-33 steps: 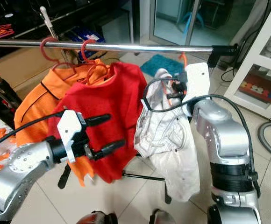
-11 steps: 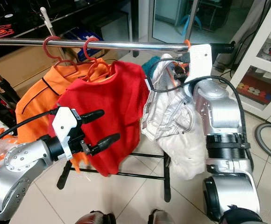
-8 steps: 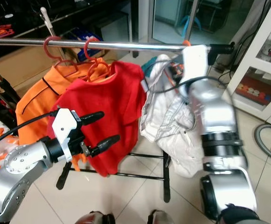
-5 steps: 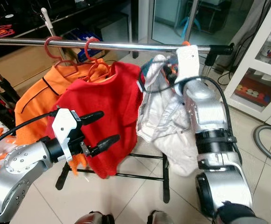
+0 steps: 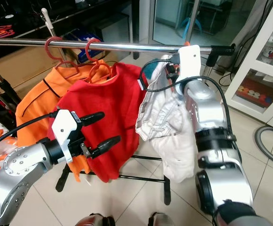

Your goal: Hang hanger

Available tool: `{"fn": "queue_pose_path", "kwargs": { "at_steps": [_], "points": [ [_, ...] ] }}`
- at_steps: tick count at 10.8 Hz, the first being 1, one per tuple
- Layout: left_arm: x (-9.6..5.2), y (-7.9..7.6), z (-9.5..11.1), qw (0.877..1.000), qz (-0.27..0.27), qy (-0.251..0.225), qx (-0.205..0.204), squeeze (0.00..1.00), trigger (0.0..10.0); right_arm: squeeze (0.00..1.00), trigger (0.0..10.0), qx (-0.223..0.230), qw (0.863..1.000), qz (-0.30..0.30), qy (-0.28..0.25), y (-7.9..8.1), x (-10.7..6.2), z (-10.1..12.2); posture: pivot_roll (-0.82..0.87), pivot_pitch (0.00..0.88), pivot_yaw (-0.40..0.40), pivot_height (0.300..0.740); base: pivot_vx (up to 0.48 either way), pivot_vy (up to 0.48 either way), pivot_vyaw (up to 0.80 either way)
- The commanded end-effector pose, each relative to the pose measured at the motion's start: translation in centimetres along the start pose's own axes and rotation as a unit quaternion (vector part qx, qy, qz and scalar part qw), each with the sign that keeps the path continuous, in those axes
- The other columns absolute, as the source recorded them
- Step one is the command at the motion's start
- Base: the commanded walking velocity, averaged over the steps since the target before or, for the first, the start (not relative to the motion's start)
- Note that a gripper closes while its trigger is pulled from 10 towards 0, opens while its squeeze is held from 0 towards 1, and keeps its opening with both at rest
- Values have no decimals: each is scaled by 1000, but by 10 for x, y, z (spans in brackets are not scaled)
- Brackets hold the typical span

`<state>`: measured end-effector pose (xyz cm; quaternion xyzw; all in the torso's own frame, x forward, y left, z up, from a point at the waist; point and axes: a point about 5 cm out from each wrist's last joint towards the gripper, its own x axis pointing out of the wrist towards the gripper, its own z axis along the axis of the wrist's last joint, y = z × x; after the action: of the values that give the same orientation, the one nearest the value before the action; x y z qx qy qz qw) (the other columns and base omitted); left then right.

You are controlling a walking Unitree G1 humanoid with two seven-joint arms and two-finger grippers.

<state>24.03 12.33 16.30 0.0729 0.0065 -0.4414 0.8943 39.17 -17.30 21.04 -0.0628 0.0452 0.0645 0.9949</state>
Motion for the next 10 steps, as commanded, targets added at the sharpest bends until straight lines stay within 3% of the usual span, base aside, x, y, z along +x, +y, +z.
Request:
{"fn": "queue_pose_path", "kwargs": {
  "at_steps": [1,2,10],
  "points": [
    [-2,1,3,1000,4,1,12,0,10000,0,784,3,1000,7,-3,5,3,2,-10,71,55,740,0,0,0],
    [-2,0,3,1000,4,1,12,0,10000,0,0,6,1000,1,-3,5,4,3,-8,72,55,740,0,0,0],
    [-1,4,6,1000,3,0,17,0,10000,0,0,20,999,-30,-4,-4,7,3,0,76,66,740,0,0,0]
  ]
}}
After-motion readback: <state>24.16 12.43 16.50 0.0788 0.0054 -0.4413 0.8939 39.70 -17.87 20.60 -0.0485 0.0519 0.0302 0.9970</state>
